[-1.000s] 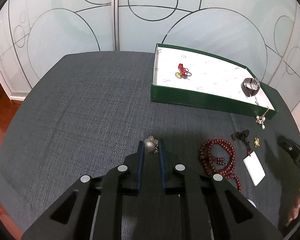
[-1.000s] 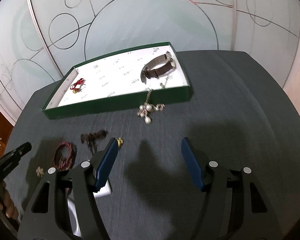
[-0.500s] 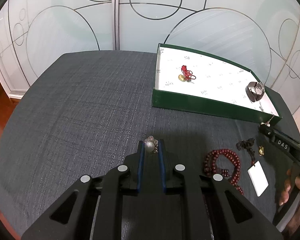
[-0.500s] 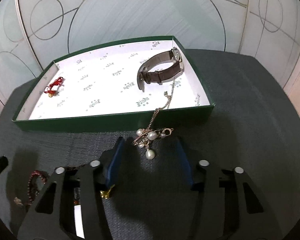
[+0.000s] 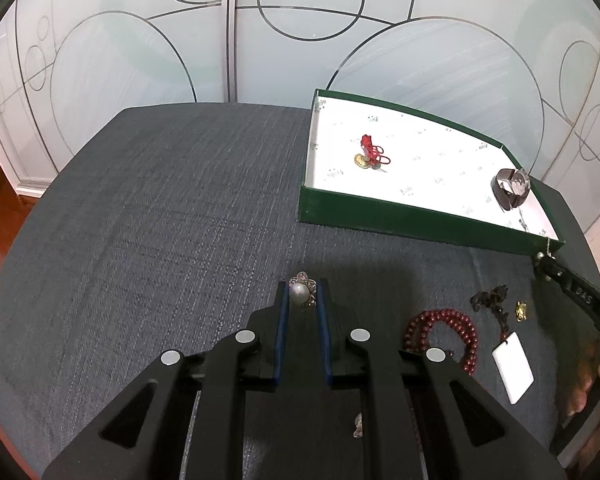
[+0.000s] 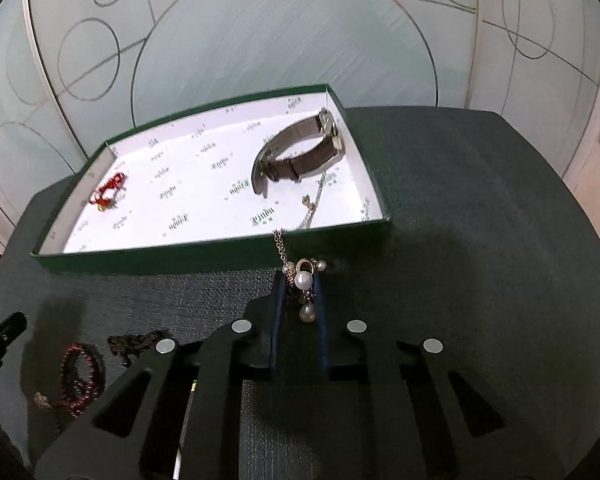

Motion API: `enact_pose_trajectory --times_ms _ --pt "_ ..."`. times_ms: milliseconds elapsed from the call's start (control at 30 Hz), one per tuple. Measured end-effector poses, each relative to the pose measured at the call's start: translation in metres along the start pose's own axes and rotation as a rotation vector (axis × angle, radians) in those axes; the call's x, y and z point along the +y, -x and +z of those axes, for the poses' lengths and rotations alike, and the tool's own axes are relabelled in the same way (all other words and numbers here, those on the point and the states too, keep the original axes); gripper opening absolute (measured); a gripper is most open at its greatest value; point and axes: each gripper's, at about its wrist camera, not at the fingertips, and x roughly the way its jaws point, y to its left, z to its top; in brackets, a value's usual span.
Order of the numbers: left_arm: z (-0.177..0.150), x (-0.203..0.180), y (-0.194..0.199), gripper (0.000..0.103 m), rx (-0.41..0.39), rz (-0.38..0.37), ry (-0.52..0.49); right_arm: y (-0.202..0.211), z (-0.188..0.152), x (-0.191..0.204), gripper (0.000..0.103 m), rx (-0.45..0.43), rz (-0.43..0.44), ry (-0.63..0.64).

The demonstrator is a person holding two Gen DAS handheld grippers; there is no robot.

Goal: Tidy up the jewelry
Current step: 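Carry the pearl ring into the box with left while right grasps the pearl chain and drops it inside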

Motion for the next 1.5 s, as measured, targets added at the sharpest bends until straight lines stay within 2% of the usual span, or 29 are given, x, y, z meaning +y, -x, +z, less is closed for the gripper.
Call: enact_pose_trajectory --times_ms 400,700,767,900,1133,1300,1367,1400,1433,1500 --pt "0.025 -0.017 0.007 0.014 -0.035 -0.024 -0.02 0.036 0.037 -0.002 0.013 -0.108 0.051 -0.021" --pt "0.082 -0.047 0.011 0.014 -0.117 -0.04 -0.099 0.047 0.078 0.004 0.014 -0.176 0.069 0.004" --pt "0.091 -0.052 0.005 0.014 -0.123 -0.035 -0.113 0.046 0.083 0.007 0.01 -0.181 0.07 0.019" --pt "0.101 -0.063 -0.023 0.014 -0.09 -0.015 -0.136 0.027 0.086 0.011 0.01 -0.142 0.063 0.039" --pt "0.099 -0.07 -0.078 0.014 -0.013 0.034 -0.163 -0.015 0.076 0.009 0.006 -0.049 0.046 0.039" --pt "0.097 -0.072 -0.094 0.014 0.018 0.018 -0.164 -0.028 0.072 0.009 0.008 -0.009 0.05 0.031" --pt "0.096 -0.072 -0.096 0.019 0.024 0.013 -0.164 -0.027 0.07 0.008 0.015 -0.007 0.053 0.021" --pt "0.095 -0.073 -0.096 0.03 0.024 0.013 -0.165 -0.025 0.069 0.009 0.024 -0.011 0.051 0.019" --pt "0.095 -0.073 -0.095 0.046 0.021 0.012 -0.164 -0.022 0.068 0.009 0.032 -0.019 0.05 0.014" --pt "0.094 -0.073 -0.089 0.058 0.004 0.004 -0.158 -0.014 0.066 0.01 0.032 -0.032 0.056 0.009"
